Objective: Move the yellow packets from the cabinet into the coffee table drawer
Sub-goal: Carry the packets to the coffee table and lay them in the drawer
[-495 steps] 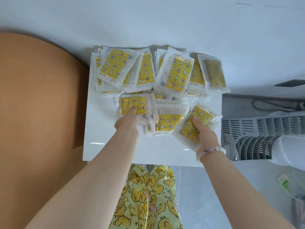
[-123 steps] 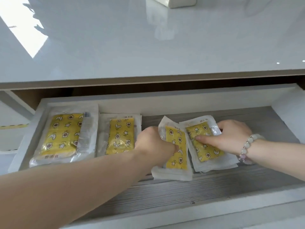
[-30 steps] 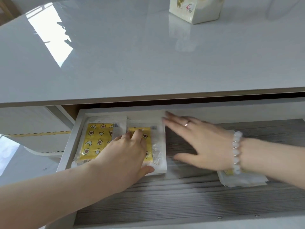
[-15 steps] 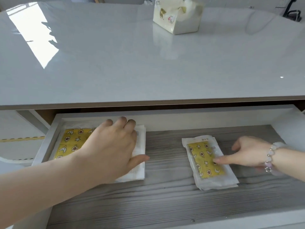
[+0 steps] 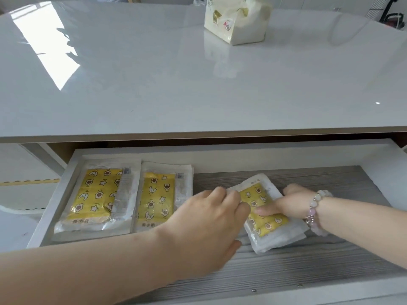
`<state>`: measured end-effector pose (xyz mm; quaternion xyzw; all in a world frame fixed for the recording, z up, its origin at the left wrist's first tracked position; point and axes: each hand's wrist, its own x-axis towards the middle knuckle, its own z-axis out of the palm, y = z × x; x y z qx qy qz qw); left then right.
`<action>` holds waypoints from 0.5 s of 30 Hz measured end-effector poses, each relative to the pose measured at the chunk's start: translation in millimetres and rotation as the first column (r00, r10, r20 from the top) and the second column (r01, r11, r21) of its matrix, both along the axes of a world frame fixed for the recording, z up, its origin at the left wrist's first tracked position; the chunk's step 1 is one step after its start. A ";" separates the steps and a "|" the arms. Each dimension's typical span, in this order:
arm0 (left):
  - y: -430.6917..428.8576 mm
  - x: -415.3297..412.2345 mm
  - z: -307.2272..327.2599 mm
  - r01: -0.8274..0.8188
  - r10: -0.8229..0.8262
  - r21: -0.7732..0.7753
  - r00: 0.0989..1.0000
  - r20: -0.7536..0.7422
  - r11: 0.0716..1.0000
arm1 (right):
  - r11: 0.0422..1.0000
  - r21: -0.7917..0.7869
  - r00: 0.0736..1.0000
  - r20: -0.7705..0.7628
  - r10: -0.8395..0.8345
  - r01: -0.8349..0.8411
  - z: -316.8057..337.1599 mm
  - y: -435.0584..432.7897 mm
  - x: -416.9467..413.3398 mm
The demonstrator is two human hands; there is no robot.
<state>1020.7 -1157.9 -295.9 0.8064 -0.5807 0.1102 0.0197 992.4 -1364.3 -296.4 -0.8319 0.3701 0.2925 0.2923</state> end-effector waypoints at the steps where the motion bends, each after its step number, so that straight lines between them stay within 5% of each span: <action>1: -2.9 -1.5 -0.4 -0.008 0.008 -0.012 1.000 -0.001 1.000 | 1.000 0.010 1.000 0.005 0.004 -0.004 -0.9 4.4 2.0; 10: -7.5 -6.5 -8.7 -0.133 0.082 0.267 0.978 0.193 0.955 | 0.986 0.161 0.978 0.195 -0.075 0.043 -5.1 61.3 30.0; 15: -1.1 -4.1 -3.8 -0.161 0.113 0.268 0.976 0.186 0.950 | 0.982 0.186 0.980 0.191 -0.051 0.014 -8.4 68.1 33.1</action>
